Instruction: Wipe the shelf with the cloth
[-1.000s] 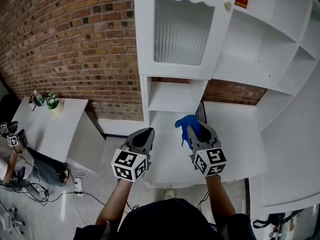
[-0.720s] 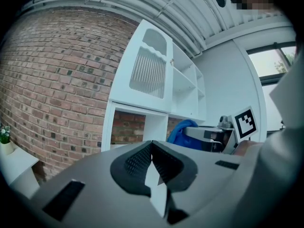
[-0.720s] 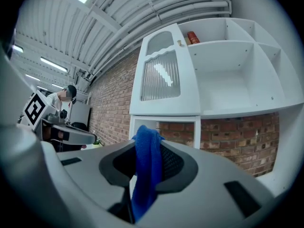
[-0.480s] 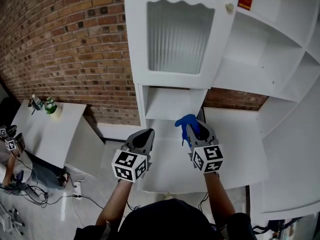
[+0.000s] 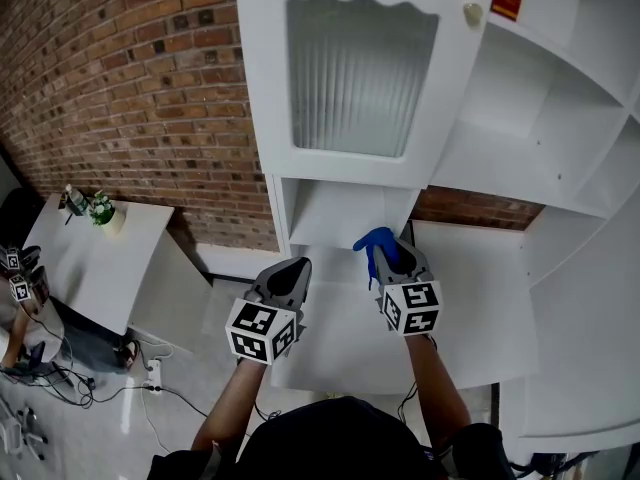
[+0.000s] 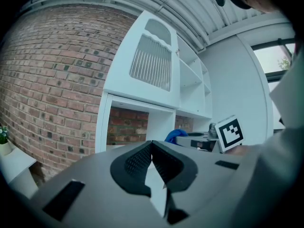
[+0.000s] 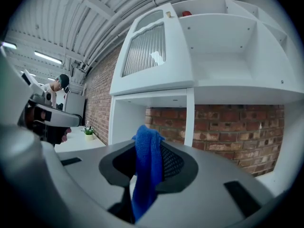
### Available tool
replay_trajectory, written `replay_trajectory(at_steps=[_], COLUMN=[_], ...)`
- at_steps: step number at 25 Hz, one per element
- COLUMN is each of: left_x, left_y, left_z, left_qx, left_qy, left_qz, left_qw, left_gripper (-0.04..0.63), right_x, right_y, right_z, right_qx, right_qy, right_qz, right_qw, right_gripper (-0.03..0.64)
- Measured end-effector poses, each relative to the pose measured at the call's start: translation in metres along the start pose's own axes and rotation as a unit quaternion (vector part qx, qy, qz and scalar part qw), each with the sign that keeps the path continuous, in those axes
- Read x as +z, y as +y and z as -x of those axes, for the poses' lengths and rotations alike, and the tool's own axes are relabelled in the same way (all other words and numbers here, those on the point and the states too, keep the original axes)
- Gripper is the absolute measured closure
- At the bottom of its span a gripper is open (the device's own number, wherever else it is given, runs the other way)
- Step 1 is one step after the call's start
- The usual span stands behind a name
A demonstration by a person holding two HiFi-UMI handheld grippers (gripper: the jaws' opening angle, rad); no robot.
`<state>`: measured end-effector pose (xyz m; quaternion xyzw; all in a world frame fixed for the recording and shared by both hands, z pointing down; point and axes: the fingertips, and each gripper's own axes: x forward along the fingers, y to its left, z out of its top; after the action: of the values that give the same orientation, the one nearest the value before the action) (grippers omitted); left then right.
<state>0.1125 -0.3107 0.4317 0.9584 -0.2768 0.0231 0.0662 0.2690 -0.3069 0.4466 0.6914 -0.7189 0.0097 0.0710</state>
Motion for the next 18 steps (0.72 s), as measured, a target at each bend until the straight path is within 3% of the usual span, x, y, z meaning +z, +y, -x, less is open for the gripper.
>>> replay_trajectory(at_steps=[18], left_x=[0.005], left_y=[0.015], left_z=[-0.019], left_qx=[0.02], left_qy=[-0.009], left_qz=[0.013], left_qw=[0.9997], left_gripper=[0.578], right_x=[-0.06], right_y=[-0.025], right_z=[-0.056], right_qx=[-0.006], right_qy=[0.065], right_qz=[0.017], right_qw=[0.998], right_gripper=[0.515])
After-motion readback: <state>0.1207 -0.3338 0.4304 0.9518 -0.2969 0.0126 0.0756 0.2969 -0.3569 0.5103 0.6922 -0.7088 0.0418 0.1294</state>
